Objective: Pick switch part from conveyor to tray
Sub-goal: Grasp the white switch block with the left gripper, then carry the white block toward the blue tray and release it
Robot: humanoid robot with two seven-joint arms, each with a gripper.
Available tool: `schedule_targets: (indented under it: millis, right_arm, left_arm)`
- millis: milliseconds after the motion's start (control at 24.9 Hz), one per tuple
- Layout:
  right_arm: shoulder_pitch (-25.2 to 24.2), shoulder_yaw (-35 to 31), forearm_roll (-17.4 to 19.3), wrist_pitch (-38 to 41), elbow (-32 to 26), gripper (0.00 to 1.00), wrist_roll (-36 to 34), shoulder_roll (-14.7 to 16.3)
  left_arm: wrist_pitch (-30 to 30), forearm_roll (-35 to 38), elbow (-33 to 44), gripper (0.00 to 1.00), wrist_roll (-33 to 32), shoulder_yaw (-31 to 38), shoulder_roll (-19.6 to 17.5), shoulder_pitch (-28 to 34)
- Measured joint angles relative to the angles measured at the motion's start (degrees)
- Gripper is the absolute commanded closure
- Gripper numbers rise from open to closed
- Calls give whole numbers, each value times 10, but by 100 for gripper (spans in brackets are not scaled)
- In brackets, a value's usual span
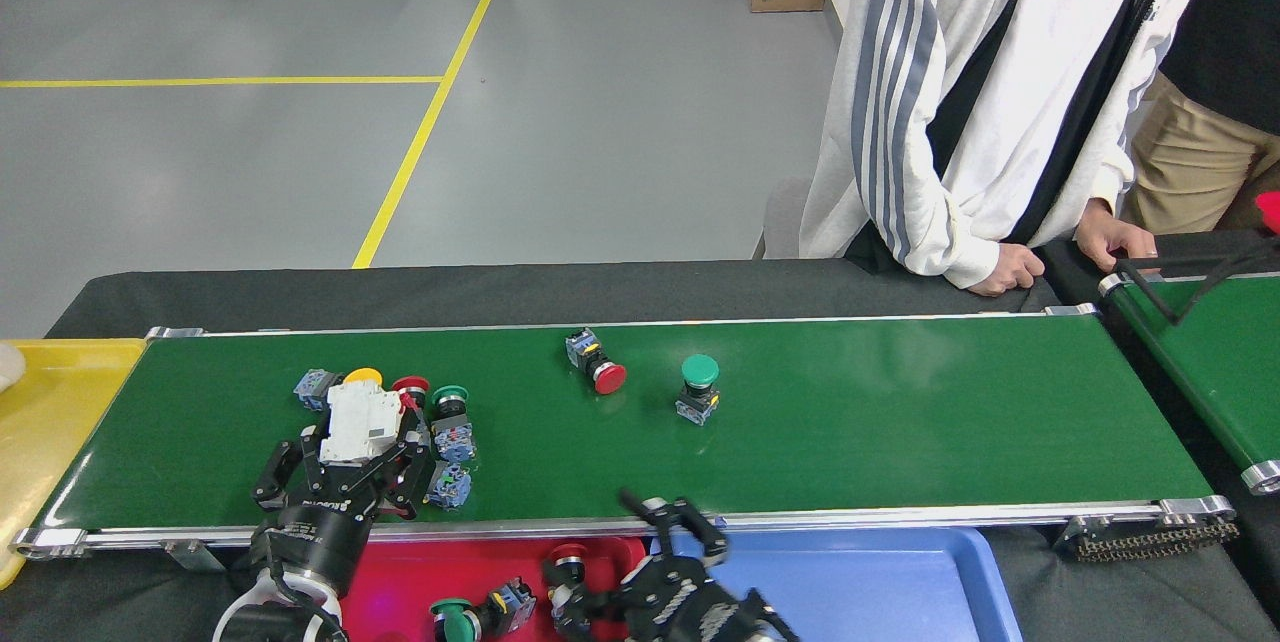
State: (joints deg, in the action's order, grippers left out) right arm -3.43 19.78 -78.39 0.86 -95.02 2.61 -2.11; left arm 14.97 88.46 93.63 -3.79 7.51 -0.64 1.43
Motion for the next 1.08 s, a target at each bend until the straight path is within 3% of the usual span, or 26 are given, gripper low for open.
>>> schedule_targets:
  millis: [120,241,441,522,562,602,682,722,963,1084]
  right_arm:
    - [-37,-98,1,-72,-5,0,-39,0]
    - [-68,-188,2,-93,-6,0,-59,3]
    - [-78,-250,28,-85,-6,0,-65,50]
    - [-78,-253,55,-73,-6,0,-65,70]
    - [-78,-253,66,-66,-5,0,-66,84]
    - [-78,-253,76,-60,-5,0,-66,95]
    - [-78,-254,89,-47,-3,0,-66,107]
    - [-78,-254,92,-42,0,0,-66,109]
    - [-78,-254,96,-11,7,0,-68,125]
    - [-78,-254,96,-8,7,0,-67,130]
  left_arm:
    - [52,0,39,91,0,-18,2,55]
    - [93,0,59,91,2,-97,7,67]
    - [105,15,66,89,-3,-238,27,53]
    - [100,47,65,81,-10,-293,42,43]
    - [92,66,62,70,-13,-319,53,41]
    - [82,84,56,54,-15,-344,62,37]
    - [54,105,38,6,-19,-379,68,25]
    - [32,109,31,0,-21,-387,67,20]
    - [-33,103,17,0,-24,-394,64,17]
    - [-37,81,48,0,-25,-350,64,34]
